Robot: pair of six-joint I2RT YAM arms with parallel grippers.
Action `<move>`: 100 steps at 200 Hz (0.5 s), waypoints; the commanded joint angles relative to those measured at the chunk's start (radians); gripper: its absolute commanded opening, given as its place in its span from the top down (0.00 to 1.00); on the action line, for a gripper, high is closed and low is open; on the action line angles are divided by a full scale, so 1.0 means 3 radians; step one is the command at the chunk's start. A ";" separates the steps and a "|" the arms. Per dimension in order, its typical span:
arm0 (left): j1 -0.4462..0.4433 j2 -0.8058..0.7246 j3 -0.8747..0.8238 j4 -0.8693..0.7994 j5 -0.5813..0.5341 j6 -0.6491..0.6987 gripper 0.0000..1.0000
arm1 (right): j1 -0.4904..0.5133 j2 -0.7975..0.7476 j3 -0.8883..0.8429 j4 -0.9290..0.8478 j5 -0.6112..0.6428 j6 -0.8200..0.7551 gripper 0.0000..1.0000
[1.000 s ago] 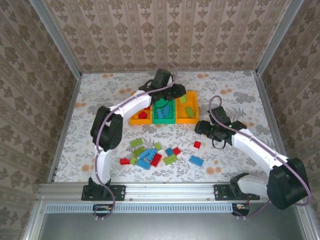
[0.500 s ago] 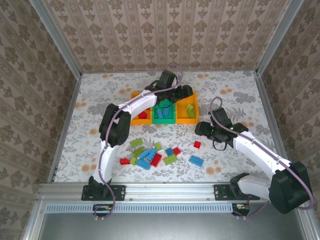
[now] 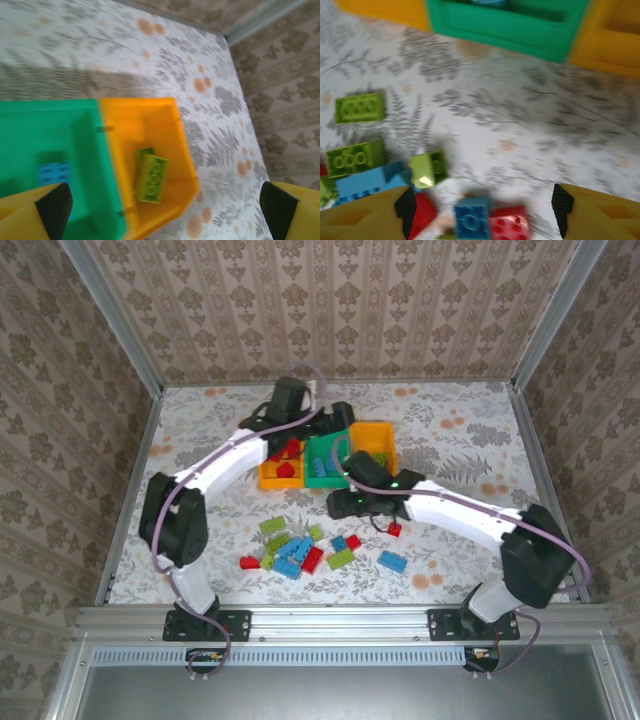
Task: Sort the legos into containers by color
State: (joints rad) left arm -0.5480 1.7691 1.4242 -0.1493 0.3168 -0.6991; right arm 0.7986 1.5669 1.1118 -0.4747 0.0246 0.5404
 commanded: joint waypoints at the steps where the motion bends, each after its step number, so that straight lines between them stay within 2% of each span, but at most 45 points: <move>1: 0.0282 -0.0167 -0.0470 0.0022 -0.0079 -0.0001 0.00 | 0.0233 0.0349 0.0335 -0.0187 0.0110 -0.0238 0.28; 7: 0.0424 -0.0248 -0.0579 0.0044 -0.0084 -0.0011 0.00 | 0.0287 0.0439 0.0402 -0.0192 0.0112 -0.0267 0.29; 39: 0.0702 -0.0585 -0.1020 -0.0008 -0.0129 0.0024 0.00 | 0.0420 0.0721 0.0540 -0.0192 0.0053 -0.0353 0.35; 73: 0.0843 -0.0797 -0.1273 -0.0032 -0.0161 0.0035 0.00 | 0.0428 0.0875 0.0573 -0.0282 -0.0071 -0.0415 0.37; 100: 0.0895 -0.0861 -0.1392 -0.0035 -0.0171 0.0011 0.00 | 0.0422 0.0977 0.0609 -0.0355 0.0017 -0.0359 0.39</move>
State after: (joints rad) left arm -0.2970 1.5429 1.0386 -0.1600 0.2790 -0.7002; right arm 0.9276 1.8286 1.2564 -0.5266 0.0196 0.4412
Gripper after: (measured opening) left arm 0.999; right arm 0.617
